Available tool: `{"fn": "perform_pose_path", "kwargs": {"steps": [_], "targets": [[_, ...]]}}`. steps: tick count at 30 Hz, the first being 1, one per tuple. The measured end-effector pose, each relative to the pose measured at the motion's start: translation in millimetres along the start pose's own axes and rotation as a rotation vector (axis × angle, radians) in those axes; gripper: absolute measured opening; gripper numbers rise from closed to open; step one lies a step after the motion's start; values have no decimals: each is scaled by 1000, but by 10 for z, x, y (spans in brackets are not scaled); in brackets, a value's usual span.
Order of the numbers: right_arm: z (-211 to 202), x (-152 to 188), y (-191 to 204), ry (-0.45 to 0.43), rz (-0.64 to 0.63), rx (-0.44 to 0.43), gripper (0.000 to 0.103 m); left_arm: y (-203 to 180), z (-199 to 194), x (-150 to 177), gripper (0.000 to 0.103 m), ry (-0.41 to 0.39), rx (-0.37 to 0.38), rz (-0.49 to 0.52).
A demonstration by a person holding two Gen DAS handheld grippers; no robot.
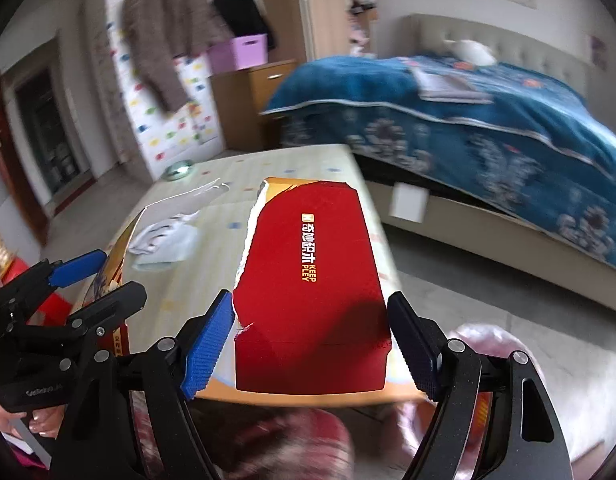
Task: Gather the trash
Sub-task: 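Carry box and envelope over the bin and open both tools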
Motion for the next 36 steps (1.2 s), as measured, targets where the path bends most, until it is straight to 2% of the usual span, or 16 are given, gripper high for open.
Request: {"fn": "perform_pose_path", "kwargs": {"steps": [3, 9, 14, 18, 22, 26, 31, 36], "targets": [[-134, 120, -219, -6, 38, 46, 77, -352, 91, -22, 81, 5, 54, 60], [-359, 467, -943, 15, 155, 169, 77, -1032, 299, -47, 82, 19, 152, 165], [-433, 715, -1387, 54, 220, 214, 77, -1669, 543, -27, 83, 48, 247, 262], [-395, 840, -1669, 84, 248, 229, 77, -2063, 749, -21, 83, 80, 311, 302], [-240, 950, -1934, 123, 270, 228, 78, -2290, 927, -36, 84, 109, 347, 309], [-137, 1005, -1992, 147, 279, 228, 80, -2405, 1072, -75, 88, 132, 362, 305], [-93, 1073, -2020, 178, 285, 235, 83, -2419, 1244, -130, 93, 175, 369, 273], [-147, 1139, -2029, 175, 311, 245, 83, -2362, 1236, -114, 93, 172, 361, 274]]}}
Point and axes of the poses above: each gripper's, at about its wrist camera, not at the fingertips, and z roughly the way its jaws point, y to its left, x to its underside, the point moved 1 cm from there along z, roughly the way its jaws point, and after that the axes turned 2 degrees about -z, right-handed, at the moved point
